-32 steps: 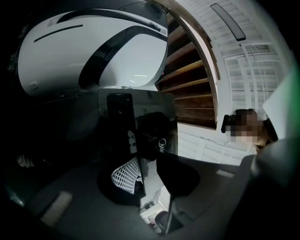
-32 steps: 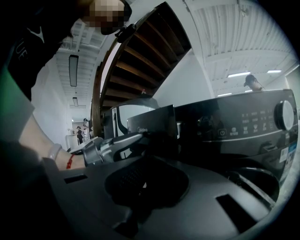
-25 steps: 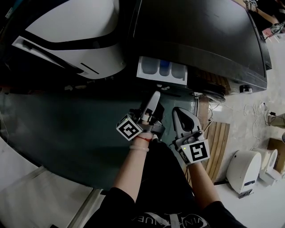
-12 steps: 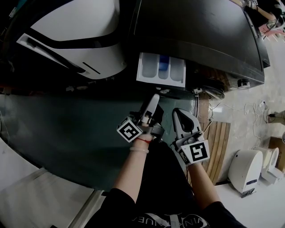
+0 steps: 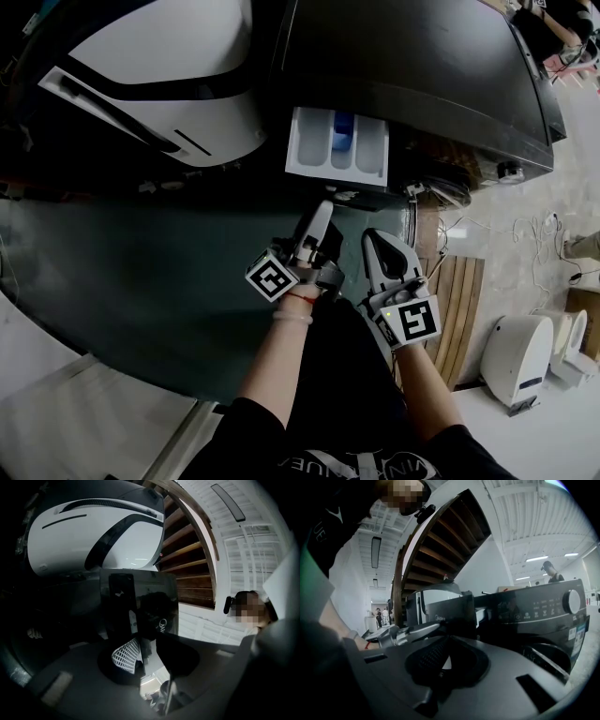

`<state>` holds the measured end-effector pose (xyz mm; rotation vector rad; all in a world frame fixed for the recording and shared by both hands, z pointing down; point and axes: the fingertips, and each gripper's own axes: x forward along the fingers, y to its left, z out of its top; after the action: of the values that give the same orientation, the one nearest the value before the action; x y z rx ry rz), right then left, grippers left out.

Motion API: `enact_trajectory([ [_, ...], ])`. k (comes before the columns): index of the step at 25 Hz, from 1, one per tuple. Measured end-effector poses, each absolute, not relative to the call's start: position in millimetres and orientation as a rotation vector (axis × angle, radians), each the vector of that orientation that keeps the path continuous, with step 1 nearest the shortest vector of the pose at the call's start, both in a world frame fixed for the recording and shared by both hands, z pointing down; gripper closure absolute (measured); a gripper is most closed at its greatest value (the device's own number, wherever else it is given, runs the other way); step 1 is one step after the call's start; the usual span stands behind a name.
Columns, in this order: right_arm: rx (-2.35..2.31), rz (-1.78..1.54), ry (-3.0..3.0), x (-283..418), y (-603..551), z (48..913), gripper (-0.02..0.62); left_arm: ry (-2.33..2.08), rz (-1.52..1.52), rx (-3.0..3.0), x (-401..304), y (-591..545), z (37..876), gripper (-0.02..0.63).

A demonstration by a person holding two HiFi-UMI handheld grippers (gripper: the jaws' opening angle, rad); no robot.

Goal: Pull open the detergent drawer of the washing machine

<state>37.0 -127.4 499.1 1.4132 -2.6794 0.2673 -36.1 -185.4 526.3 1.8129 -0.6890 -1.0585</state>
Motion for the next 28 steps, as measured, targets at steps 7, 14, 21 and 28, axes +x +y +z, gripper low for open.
enact_trajectory([
  [7, 1.388, 0.217, -2.69, 35, -120, 502, 0.584, -0.675, -1.066, 1.809, -37, -176, 525, 0.489],
  [14, 1.379, 0.215, -2.693, 33, -114, 503, 0.583, -0.681, -1.063, 1.828, -41, -168, 529, 0.492],
  [21, 1.377, 0.22, -2.691, 32, -108, 504, 0.583, -0.695, -1.03, 1.823, -41, -162, 531, 0.494],
  [28, 1.374, 0.213, -2.696, 31, -103, 502, 0.583, -0.693, -1.022, 1.827, -42, -154, 532, 0.499],
])
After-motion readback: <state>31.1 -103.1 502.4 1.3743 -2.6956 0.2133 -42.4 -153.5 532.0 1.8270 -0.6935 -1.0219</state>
